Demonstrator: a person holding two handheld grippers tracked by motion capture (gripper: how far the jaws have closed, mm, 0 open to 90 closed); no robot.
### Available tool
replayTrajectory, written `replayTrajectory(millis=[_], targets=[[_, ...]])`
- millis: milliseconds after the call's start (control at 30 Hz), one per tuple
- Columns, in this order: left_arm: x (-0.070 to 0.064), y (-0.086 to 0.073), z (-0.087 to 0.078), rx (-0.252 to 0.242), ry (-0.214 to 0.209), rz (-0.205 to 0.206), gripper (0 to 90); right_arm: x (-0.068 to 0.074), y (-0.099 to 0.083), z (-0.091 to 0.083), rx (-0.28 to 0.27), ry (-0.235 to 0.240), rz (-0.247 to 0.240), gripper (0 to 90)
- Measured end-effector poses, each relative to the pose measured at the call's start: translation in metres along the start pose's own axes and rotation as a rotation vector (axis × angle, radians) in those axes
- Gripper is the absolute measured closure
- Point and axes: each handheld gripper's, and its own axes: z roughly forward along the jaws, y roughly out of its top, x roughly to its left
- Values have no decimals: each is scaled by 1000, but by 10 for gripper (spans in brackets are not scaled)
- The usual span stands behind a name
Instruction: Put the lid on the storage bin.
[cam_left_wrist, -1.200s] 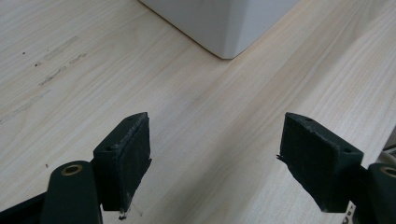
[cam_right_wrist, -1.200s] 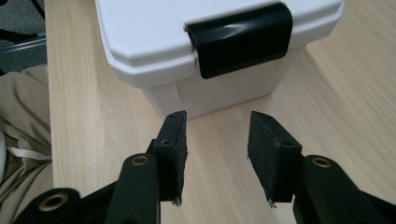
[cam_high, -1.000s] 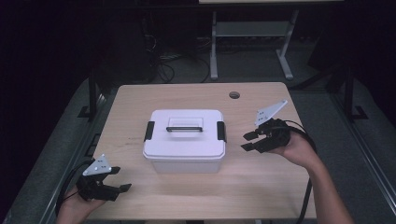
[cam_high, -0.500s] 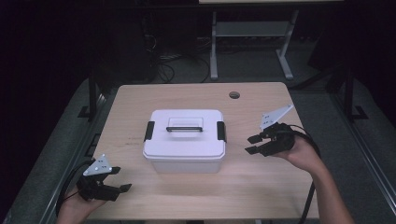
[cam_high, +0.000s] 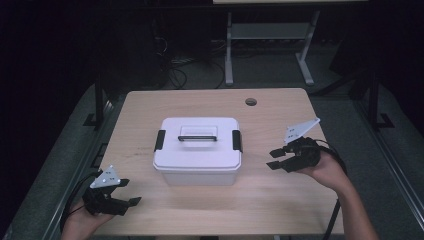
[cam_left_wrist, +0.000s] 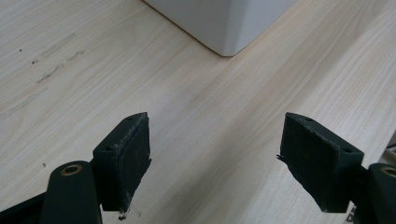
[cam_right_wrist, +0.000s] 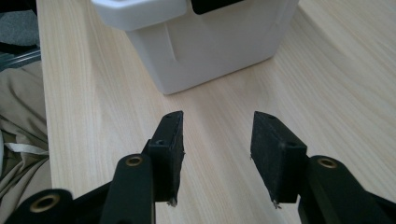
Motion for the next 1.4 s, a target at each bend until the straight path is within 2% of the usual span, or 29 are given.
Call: replayTrajectory(millis=[567, 1400], targets=[[0, 0, 0, 1, 0, -1, 242, 1, -15, 6, 8, -4, 36, 444], [-1, 1, 2, 6, -1, 1, 242, 6, -39, 13, 6, -6, 69, 379]])
